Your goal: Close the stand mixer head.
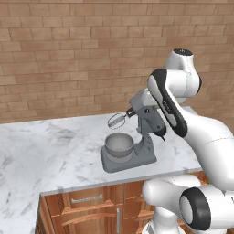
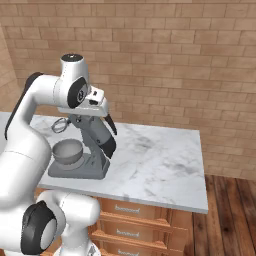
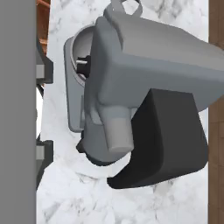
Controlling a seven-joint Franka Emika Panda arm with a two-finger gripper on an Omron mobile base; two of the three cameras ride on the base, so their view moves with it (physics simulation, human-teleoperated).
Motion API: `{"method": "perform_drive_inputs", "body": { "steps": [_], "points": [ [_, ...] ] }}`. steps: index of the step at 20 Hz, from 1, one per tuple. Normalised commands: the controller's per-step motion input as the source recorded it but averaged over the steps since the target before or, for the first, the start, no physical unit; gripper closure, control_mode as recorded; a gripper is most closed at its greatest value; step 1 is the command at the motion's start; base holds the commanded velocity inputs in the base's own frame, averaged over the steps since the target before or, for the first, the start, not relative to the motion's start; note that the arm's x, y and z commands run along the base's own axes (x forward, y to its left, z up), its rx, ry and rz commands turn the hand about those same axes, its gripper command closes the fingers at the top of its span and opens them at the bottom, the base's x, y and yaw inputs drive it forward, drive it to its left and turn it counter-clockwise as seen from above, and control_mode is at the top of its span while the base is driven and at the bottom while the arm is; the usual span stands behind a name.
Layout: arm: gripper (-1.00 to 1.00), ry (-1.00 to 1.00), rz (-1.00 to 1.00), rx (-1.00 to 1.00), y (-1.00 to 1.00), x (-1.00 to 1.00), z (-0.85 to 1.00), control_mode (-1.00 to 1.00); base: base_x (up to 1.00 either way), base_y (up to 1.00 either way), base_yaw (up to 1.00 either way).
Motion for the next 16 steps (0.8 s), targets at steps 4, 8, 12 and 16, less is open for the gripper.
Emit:
{"method": "perform_drive_inputs", "body": {
  "steps": [4,8,12,16],
  "points": [
    [-1.00,0.00,0.00,0.01,-0.28,-0.17,-0.02,-1.00,0.00,0.00,0.00],
    [-1.00,-0.10,0.02,0.00,-0.68,-0.08,-0.15,-1.00,0.00,0.00,0.00],
    [-1.00,-0.18,0.18,0.13,-0.56,0.77,-0.01,-1.00,0.00,0.00,0.00],
    [-1.00,-0.20,0.31,0.10,-0.31,1.00,-0.01,-1.00,0.00,0.00,0.00]
  ]
}}
